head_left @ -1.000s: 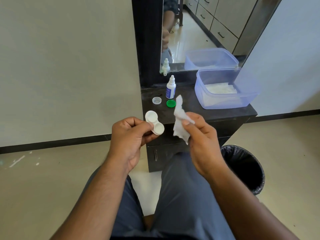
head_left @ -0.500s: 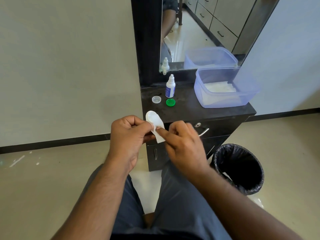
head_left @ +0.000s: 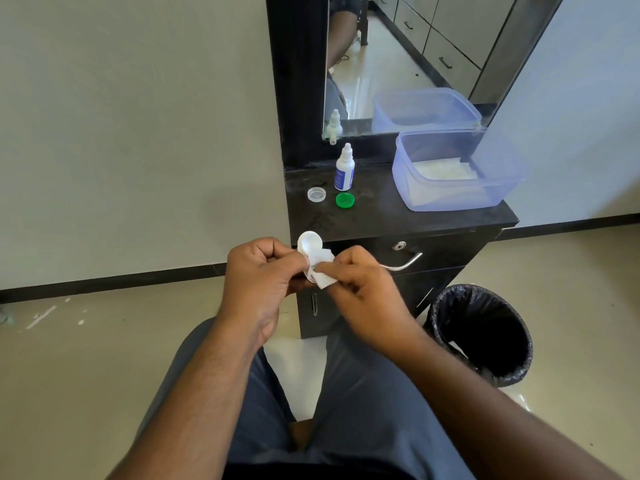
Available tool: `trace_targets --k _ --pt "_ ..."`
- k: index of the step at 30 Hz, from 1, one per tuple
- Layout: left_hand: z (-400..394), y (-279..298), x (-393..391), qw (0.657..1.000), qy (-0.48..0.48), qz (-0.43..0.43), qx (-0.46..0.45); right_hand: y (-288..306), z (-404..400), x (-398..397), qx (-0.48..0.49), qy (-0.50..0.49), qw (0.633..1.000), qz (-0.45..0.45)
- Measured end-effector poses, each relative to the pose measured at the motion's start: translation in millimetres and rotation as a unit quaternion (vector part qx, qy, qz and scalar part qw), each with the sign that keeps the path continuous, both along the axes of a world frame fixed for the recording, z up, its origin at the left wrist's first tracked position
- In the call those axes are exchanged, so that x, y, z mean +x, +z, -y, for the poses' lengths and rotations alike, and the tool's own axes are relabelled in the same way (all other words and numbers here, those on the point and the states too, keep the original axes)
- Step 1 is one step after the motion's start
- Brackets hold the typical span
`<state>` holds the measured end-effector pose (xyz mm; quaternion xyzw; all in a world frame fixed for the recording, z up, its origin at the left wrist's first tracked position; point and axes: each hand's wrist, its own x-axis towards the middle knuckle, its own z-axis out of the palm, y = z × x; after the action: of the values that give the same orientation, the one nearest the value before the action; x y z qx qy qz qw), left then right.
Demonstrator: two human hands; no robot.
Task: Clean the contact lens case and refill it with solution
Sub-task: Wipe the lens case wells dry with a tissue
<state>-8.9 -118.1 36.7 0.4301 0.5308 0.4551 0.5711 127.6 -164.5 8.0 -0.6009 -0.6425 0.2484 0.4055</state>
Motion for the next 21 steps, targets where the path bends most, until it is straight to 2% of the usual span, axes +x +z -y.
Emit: trace_targets --k 1,2,3,4,5,6,7,8,9,11,12,14,15,16,19,21 --pt "0.8 0.1 -1.4 1.000 0.000 0.015 -0.007 2.5 0.8 -1.4 -0.097 0.003 0.978 -0.187" --pt "1.1 0.8 -2.9 0.999 -0.001 0.030 -0.012 5.0 2.2 0.4 -0.162 0.003 0.920 -0.357" --pt "0.7 2.0 -4.2 0.999 -0.002 0.038 -0.013 5.7 3.5 4.0 -0.188 -0.001 0.855 -0.484" --pt "-0.4 3.3 -5.3 0.999 -0.004 0.041 -0.014 5.4 4.8 7.6 -0.188 -0.017 0.803 -0.565" --pt "-1.7 4.7 -6.2 0.999 -0.008 0.042 -0.014 4.8 5.6 10.8 -0.174 -0.039 0.769 -0.614" --pt "-2.5 6.0 -6.8 0.999 -0.011 0.042 -0.016 5.0 5.2 13.1 -0.157 -0.062 0.756 -0.633" --pt "-2.5 6.7 -6.9 0.999 -0.014 0.042 -0.018 5.5 4.8 13.7 -0.136 -0.080 0.767 -0.622" --pt "-1.9 6.5 -6.7 0.999 -0.016 0.041 -0.020 6.1 4.0 13.6 -0.113 -0.092 0.797 -0.586" --pt "-1.0 5.9 -6.0 0.999 -0.016 0.038 -0.022 7.2 4.1 13.7 -0.084 -0.102 0.845 -0.518" --pt "0.9 4.2 -3.9 0.999 -0.016 0.030 -0.026 10.3 5.6 13.7 0.004 -0.096 0.946 -0.309" --pt "1.7 3.3 -2.7 0.999 -0.016 0.026 -0.026 8.8 5.6 12.7 0.042 -0.067 0.973 -0.215" --pt "2.9 1.8 -1.5 0.999 -0.013 0.019 -0.024 1.2 5.7 8.1 0.063 -0.004 0.993 -0.101" --pt "3.4 1.1 -1.7 1.000 -0.012 0.014 -0.024 -1.9 6.7 5.5 0.052 0.012 0.995 -0.088" --pt "3.8 0.4 -2.7 1.000 -0.011 0.011 -0.024 -4.1 7.9 3.3 0.041 0.016 0.994 -0.099" --pt "4.8 -0.5 -5.7 0.999 -0.016 0.016 -0.029 -0.1 11.0 1.6 0.027 -0.012 0.976 -0.214" --pt "5.2 -0.4 -6.3 0.999 -0.020 0.015 -0.030 2.7 9.8 2.3 0.019 -0.036 0.970 -0.239"
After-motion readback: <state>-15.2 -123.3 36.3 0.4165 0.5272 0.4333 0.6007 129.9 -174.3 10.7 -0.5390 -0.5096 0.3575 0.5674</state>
